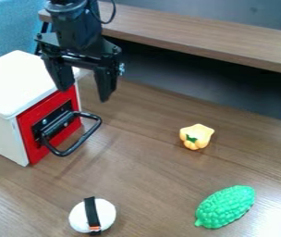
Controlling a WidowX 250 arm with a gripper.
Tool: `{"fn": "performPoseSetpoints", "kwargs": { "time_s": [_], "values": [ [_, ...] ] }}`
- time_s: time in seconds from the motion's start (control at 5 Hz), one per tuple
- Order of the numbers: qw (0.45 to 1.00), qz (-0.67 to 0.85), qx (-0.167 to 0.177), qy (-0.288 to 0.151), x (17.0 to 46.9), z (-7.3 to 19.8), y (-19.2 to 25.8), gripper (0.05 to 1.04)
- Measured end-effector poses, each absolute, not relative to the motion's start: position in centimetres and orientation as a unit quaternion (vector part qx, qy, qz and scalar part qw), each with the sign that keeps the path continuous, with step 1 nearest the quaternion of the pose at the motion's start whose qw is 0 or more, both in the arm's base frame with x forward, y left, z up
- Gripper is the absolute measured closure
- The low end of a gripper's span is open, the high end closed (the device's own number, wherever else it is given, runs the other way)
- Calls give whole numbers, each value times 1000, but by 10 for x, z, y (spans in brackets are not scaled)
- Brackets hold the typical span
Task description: Open the drawer
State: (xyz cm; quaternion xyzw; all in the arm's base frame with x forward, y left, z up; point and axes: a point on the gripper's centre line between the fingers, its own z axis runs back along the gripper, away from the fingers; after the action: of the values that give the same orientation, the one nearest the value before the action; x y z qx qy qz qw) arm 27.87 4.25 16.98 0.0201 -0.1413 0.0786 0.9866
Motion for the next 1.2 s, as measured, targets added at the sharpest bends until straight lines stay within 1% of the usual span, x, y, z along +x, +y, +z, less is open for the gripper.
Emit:
{"fn": "performPoseSetpoints", "kwargs": {
  "time_s": [0.6, 0.8, 1.0, 1.2],
  "values": [
    [990, 89, 12, -112, 284, 145, 39, 85],
    [990, 89, 13, -107, 285, 141, 41, 85],
    [990, 80, 22, -117, 288, 140, 49, 85],
    [990, 74, 32, -115, 290, 134, 53, 85]
  ]
}}
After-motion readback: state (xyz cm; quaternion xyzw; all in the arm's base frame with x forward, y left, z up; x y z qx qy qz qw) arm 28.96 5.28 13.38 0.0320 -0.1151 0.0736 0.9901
